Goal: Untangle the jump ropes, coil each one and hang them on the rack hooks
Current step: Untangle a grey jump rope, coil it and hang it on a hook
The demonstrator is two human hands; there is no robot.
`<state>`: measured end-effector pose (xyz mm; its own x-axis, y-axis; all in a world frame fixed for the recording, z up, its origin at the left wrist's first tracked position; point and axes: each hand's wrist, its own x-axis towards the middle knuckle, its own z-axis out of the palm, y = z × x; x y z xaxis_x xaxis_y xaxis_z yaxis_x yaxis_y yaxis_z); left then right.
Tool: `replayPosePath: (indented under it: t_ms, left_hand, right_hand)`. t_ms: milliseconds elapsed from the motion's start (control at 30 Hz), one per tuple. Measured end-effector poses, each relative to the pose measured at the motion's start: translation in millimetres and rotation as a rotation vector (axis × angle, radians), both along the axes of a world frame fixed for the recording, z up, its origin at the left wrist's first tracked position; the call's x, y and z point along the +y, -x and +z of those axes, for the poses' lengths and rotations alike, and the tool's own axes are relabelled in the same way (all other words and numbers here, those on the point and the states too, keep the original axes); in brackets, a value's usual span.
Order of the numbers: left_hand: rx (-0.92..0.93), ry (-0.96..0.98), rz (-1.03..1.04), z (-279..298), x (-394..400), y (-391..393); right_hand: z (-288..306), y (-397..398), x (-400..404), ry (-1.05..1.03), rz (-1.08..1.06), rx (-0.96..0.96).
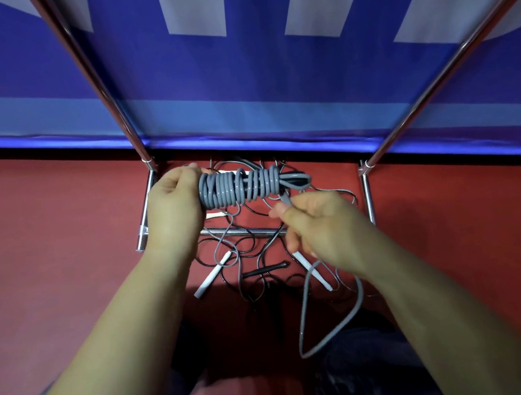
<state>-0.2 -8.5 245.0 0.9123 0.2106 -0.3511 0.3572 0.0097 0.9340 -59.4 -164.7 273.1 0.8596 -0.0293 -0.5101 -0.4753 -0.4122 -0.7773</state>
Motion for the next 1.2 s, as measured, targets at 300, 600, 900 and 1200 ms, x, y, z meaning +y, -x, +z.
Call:
replayPosePath:
  t_ms: [300, 600, 900, 1200]
  left_hand:
    - [-0.099, -0.318, -0.16, -7, 10, 0]
    - [0.051, 0.094, -0.303, 2, 7, 2]
    - [0.133, 0.428, -0.261, 2, 5, 0]
    - [0.177, 0.498, -0.267, 0, 3, 0]
  right_hand:
    - [8, 0, -18, 0.248, 0.064, -0.273]
    - [15, -6, -34, 0.047, -0.041, 0.051]
    - [21, -9, -26, -0.763, -0.2, 0.313]
    - [21, -10, -21, -0.995, -0.205, 0.4]
